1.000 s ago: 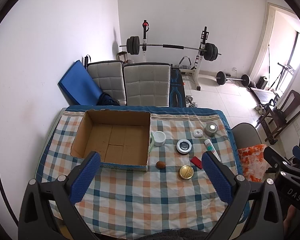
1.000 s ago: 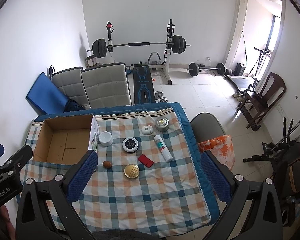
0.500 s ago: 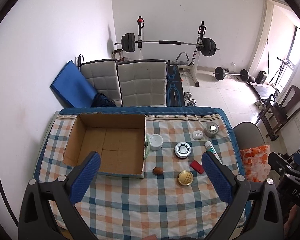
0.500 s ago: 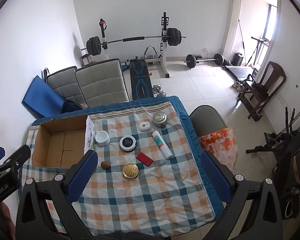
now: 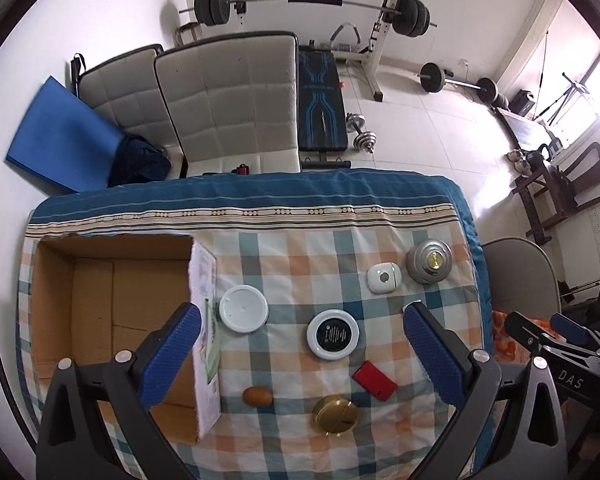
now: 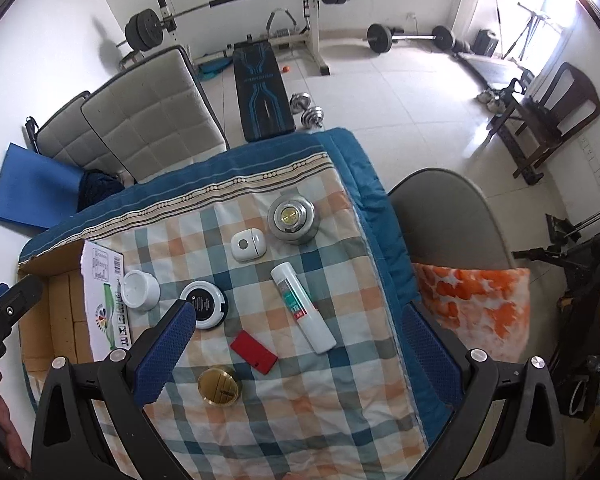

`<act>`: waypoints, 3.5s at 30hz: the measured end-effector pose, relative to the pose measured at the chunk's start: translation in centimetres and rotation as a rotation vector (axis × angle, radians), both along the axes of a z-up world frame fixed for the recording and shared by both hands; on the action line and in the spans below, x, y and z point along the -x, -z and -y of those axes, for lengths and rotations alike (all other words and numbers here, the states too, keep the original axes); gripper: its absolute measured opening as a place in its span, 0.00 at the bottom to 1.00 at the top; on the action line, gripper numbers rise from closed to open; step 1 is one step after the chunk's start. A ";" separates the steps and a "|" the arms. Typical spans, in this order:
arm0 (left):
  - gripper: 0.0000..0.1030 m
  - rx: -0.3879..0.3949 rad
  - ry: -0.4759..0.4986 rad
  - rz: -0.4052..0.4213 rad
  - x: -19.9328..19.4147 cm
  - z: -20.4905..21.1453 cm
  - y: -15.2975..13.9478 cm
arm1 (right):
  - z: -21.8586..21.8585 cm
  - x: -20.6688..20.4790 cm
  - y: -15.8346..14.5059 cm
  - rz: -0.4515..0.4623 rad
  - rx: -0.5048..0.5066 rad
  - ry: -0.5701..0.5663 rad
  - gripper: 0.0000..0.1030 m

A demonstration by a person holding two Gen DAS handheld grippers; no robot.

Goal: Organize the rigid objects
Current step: 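Grasp the silver round tin with the right gripper while the left gripper approaches the black-lidded jar, then grasp the black-lidded white jar with the left gripper while the right gripper holds the silver tin, then carry both containers into the cardboard box and open both grippers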

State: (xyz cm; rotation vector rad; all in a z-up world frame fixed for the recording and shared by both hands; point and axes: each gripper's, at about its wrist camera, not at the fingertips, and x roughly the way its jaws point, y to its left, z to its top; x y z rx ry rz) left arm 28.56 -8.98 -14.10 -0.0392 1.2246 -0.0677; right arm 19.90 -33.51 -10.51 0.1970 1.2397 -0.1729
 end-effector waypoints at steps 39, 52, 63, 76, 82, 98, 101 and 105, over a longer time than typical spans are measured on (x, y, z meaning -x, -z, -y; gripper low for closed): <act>0.94 -0.036 0.005 -0.412 1.3 4.6 21.7 | 3.3 -9.0 26.5 -0.434 0.000 -0.112 0.71; 0.72 -0.064 0.062 -0.385 4.0 6.2 24.4 | 3.5 -6.6 30.5 -0.470 0.007 -0.070 0.71; 0.71 -0.045 0.077 -0.303 8.6 4.6 20.4 | 2.4 -6.2 30.1 -0.449 0.018 -0.095 0.71; 0.71 0.000 0.094 -0.227 11.9 2.1 12.9 | 2.5 -4.8 25.6 -0.381 -0.007 -0.121 0.71; 0.71 0.018 0.081 -0.171 9.7 2.8 6.3 | 0.3 -3.6 21.7 -0.328 -0.041 -0.170 0.71; 0.71 0.061 -0.035 -0.076 5.2 -13.3 1.7 | -17.0 -2.0 7.6 -0.187 -0.140 -0.322 0.71; 0.71 0.048 -0.049 -0.088 5.1 -18.1 2.2 | -22.1 -2.4 6.8 -0.180 -0.162 -0.337 0.71; 0.71 0.061 -0.067 -0.134 3.8 -23.9 3.9 | -29.1 -3.7 7.2 -0.186 -0.183 -0.344 0.71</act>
